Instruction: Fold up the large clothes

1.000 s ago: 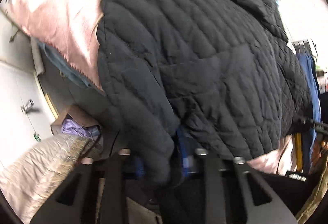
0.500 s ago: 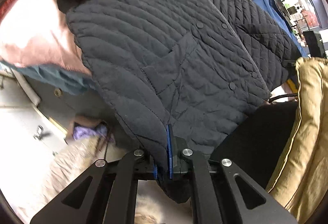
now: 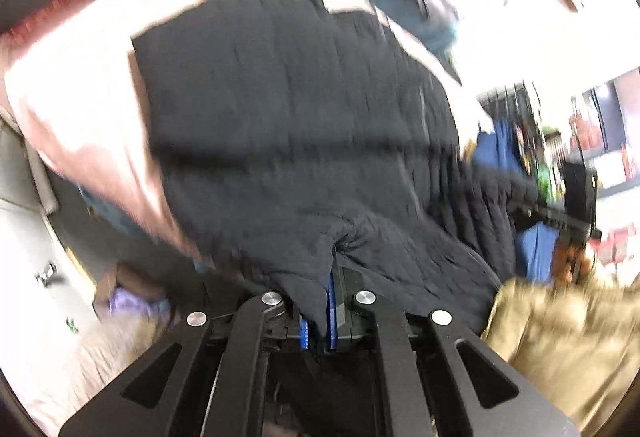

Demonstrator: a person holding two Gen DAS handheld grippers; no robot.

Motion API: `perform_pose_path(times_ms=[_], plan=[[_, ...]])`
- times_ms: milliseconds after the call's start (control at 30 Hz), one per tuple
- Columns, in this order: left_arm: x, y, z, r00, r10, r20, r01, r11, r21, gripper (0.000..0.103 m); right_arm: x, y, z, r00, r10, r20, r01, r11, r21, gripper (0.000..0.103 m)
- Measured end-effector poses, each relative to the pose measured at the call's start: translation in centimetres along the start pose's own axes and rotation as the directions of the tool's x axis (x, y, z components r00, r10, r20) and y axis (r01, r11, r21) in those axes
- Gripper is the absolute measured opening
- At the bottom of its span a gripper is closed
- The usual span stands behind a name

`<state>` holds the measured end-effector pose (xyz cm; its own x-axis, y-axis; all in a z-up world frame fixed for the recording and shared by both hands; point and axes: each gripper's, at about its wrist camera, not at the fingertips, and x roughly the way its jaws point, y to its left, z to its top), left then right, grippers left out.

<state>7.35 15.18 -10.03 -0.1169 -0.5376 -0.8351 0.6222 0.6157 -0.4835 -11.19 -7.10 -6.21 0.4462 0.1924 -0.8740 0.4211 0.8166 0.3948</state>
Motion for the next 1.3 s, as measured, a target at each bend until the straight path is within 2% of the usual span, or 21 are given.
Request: perform_pose_path(times_ms=[167, 267, 300, 433, 533, 667, 767, 833, 933, 967, 1033, 1133, 1200, 1267, 1300], plan=[[-1.1, 0.3, 6.5, 0.993, 0.055, 0.108, -0.054, 0.998, -0.013, 0.006, -1.9, -2.1, 5.8, 0.995, -0.011, 0.104, 0.006, 0.999, 0.044, 0.011], [-1.2, 0.6, 9.7, 0.986, 0.079, 0.148, -0.078, 0.997, -0.015, 0.006, -2.3, -4.8, 9.0, 0.989, 0.008, 0.148, -0.032, 0.987, 0.158, 0.011], [-1.0, 0.8, 10.6, 0.984, 0.087, 0.155, -0.085, 0.996, -0.02, 0.006, -2.3, -6.2, 10.3, 0.986, 0.03, 0.167, -0.067, 0.973, 0.222, 0.011], [-0.3, 1.2, 14.7, 0.979, 0.095, 0.179, -0.086, 0.995, -0.056, 0.006, -1.6, -8.2, 13.2, 0.98, 0.05, 0.194, -0.113, 0.939, 0.326, 0.011], [0.5, 1.2, 16.9, 0.976, 0.126, 0.176, -0.12, 0.992, -0.049, 0.006, -0.5, -8.8, 15.1, 0.98, 0.053, 0.193, -0.124, 0.917, 0.378, 0.011], [2.4, 2.4, 19.2, 0.979, 0.144, 0.147, -0.129, 0.986, -0.108, 0.006, 1.7, -10.3, 16.8, 0.98, 0.07, 0.184, -0.148, 0.88, 0.451, 0.011], [4.3, 3.7, 19.8, 0.983, 0.144, 0.116, -0.123, 0.978, -0.17, 0.007, 3.3, -11.3, 17.4, 0.983, 0.073, 0.167, -0.147, 0.858, 0.491, 0.012], [5.3, 4.7, 20.1, 0.987, 0.13, 0.091, -0.107, 0.969, -0.225, 0.01, 4.7, -12.4, 17.7, 0.985, 0.077, 0.155, -0.149, 0.833, 0.532, 0.012], [5.8, 6.5, 20.9, 0.995, 0.053, 0.083, -0.025, 0.95, -0.31, 0.011, 6.1, -14.0, 18.1, 0.985, 0.085, 0.149, -0.158, 0.791, 0.591, 0.012], [5.5, 7.1, 21.1, 0.996, 0.01, 0.094, 0.023, 0.94, -0.34, 0.012, 6.6, -14.5, 18.3, 0.986, 0.086, 0.146, -0.158, 0.776, 0.61, 0.012], [4.8, 7.7, 21.2, 0.992, -0.047, 0.121, 0.089, 0.926, -0.368, 0.014, 7.2, -15.2, 18.6, 0.985, 0.091, 0.144, -0.162, 0.758, 0.632, 0.012], [4.3, 7.8, 21.1, 0.988, -0.079, 0.132, 0.123, 0.922, -0.367, 0.016, 8.4, -16.6, 18.9, 0.98, 0.121, 0.158, -0.197, 0.708, 0.678, 0.012], [3.6, 8.1, 20.8, 0.979, -0.128, 0.157, 0.181, 0.904, -0.388, 0.02, 9.0, -17.5, 18.7, 0.973, 0.147, 0.18, -0.232, 0.659, 0.715, 0.012], [3.1, 8.6, 20.5, 0.961, -0.191, 0.202, 0.261, 0.871, -0.416, 0.031, 9.9, -18.6, 18.3, 0.963, 0.178, 0.201, -0.268, 0.591, 0.761, 0.013], [2.9, 8.9, 20.4, 0.952, -0.211, 0.221, 0.288, 0.858, -0.425, 0.034, 10.3, -19.0, 18.0, 0.959, 0.192, 0.21, -0.282, 0.563, 0.777, 0.017]])
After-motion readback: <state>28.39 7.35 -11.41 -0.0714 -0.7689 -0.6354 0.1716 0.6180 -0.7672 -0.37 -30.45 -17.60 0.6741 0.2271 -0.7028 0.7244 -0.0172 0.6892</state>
